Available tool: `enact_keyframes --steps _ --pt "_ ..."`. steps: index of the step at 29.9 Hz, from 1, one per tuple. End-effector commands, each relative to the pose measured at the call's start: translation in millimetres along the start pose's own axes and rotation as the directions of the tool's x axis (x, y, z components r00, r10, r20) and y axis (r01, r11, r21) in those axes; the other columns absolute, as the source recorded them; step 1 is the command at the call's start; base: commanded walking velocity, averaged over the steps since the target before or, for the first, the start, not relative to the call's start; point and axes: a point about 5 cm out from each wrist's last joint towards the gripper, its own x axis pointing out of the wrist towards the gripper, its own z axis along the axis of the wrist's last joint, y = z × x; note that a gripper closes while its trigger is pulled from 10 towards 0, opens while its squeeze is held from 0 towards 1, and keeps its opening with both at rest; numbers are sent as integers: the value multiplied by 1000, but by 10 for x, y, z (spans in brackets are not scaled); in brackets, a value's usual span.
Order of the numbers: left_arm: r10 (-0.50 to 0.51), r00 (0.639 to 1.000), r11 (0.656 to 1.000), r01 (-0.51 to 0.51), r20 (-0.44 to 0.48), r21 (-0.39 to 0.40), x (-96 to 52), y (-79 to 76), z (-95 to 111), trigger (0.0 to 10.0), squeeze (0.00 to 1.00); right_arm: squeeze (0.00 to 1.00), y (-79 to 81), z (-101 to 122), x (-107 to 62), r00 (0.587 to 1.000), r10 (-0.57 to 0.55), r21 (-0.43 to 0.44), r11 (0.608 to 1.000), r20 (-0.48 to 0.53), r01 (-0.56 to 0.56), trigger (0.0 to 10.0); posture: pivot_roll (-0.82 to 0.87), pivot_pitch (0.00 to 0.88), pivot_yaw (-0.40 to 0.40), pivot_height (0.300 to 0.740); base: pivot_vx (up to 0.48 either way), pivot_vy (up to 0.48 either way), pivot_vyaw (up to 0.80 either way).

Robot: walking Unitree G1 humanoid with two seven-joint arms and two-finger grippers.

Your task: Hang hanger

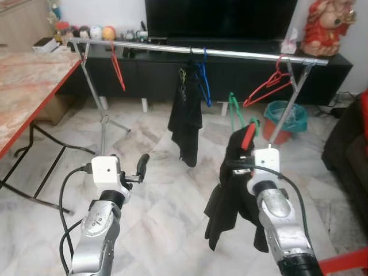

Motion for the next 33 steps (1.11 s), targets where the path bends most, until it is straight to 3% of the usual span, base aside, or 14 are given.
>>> enact_keyframes --steps 1,24,33 --pt "-8 1000 1000 8 19 17 12 -3 59 10000 0 0 -10 136 25 998 -8 2 1000 61 8 10000 -6 0 -1 740 0 368 0" --pt "-48 999 998 47 20 34 38 -36 88 10000 0 0 6 185 57 997 -33 22 999 76 32 10000 -6 0 10 740 0 362 0" --pt "-68 997 997 67 40 27 9 -21 125 10000 0 0 4 203 64 995 -41 27 999 87 38 10000 0 0 11 740 0 0 0"
